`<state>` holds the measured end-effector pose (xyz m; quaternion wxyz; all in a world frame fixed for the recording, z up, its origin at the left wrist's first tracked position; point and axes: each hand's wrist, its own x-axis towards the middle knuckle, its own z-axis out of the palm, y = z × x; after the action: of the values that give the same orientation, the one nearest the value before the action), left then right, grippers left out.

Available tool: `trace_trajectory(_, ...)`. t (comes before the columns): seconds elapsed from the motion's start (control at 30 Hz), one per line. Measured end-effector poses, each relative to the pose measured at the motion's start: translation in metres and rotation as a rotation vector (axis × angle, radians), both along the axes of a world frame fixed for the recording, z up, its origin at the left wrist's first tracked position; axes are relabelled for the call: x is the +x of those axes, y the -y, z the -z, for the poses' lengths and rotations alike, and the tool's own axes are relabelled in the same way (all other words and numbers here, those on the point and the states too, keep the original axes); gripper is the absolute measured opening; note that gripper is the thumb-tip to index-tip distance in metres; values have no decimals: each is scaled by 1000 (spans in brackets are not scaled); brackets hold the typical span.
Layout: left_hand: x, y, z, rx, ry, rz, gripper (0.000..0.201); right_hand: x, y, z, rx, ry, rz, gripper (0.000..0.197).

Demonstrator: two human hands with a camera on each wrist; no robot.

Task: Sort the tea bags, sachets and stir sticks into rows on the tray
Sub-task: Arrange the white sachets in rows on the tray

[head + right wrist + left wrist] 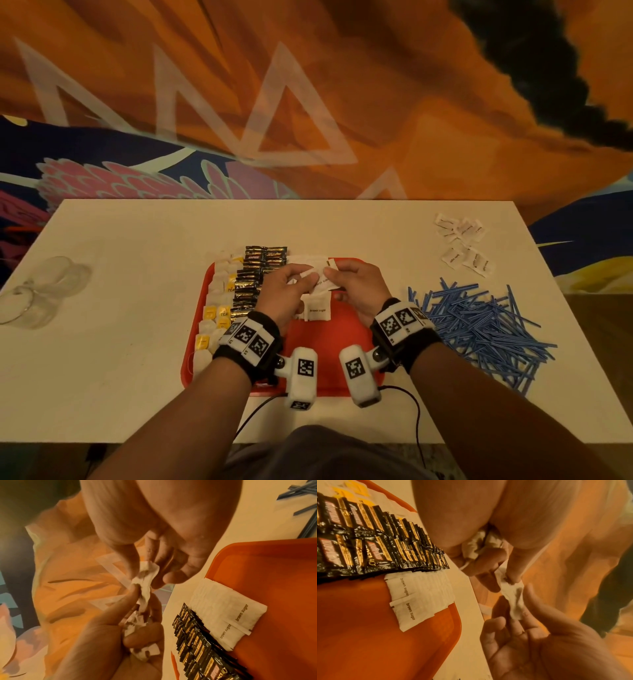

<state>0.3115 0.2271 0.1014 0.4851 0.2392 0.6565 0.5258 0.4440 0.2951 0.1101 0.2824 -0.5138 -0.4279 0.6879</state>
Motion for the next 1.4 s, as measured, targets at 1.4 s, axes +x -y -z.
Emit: trace_trajectory(1.4, -18, 34, 26, -223, 73, -135, 18, -6, 38, 46, 25, 166, -208, 9)
